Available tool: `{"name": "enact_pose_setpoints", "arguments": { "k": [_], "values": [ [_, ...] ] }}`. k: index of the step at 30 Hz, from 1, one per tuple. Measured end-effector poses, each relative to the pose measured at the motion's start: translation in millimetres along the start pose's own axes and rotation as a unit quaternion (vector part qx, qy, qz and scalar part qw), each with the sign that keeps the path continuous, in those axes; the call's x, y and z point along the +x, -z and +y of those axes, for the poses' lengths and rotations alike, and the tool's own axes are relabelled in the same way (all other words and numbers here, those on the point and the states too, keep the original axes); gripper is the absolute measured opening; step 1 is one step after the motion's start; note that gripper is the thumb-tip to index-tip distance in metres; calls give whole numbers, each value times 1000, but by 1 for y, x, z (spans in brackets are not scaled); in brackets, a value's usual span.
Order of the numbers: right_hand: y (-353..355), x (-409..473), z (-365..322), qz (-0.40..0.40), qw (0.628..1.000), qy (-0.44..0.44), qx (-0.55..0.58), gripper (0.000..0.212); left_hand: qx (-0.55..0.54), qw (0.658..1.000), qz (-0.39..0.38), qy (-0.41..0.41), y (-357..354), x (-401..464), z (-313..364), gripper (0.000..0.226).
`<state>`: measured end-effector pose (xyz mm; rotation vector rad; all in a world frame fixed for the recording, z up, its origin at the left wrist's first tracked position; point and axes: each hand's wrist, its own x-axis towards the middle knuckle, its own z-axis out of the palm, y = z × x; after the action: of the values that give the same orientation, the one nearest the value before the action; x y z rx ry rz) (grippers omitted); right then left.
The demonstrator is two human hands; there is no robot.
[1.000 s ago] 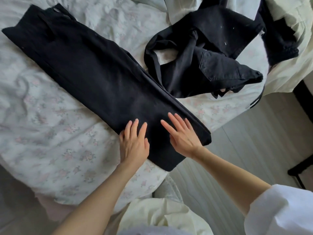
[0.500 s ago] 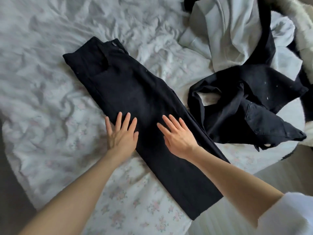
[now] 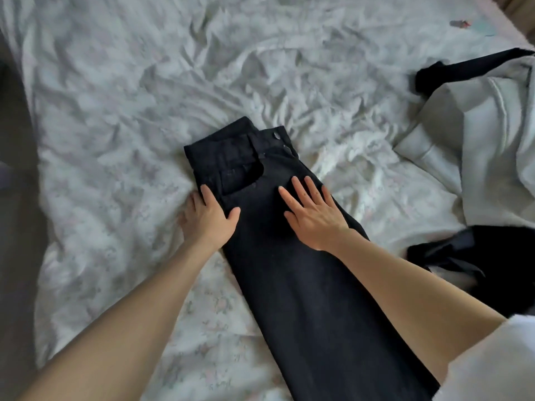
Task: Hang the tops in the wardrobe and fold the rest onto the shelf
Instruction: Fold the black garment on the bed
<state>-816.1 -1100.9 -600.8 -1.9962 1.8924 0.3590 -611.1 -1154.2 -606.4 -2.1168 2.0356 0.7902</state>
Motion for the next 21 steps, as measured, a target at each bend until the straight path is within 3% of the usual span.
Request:
{"name": "enact_pose_setpoints", "arguments": {
  "k": [2,5,8,10,12,14,17,19,21],
  "values": [
    [10,22,0,-10,1000,4,14,55,-128,990,46,23,6,16,7,72],
    [18,51,-2,-19,999,20,28,55,-406,899,90,134,19,42,15,50],
    [28,63,-4,38,989,14,140,47,-558,804,-8,206,34,59,12,58],
    [36,68,-5,92,966,-13,240,40,-596,771,-70,215,40,59,13,53],
    [50,70,-7,120,922,-68,362,36,-587,785,-66,188,44,57,20,32],
    [68,70,-7,115,853,-133,491,33,-545,832,-19,105,48,51,30,16],
    [92,60,4,57,729,-203,652,36,-431,895,66,-93,53,26,41,23],
    [105,41,13,18,666,-208,716,46,-363,902,80,-220,52,2,45,29],
    [117,14,23,-1,610,-198,768,61,-298,900,43,-315,55,-25,50,33]
  ]
}}
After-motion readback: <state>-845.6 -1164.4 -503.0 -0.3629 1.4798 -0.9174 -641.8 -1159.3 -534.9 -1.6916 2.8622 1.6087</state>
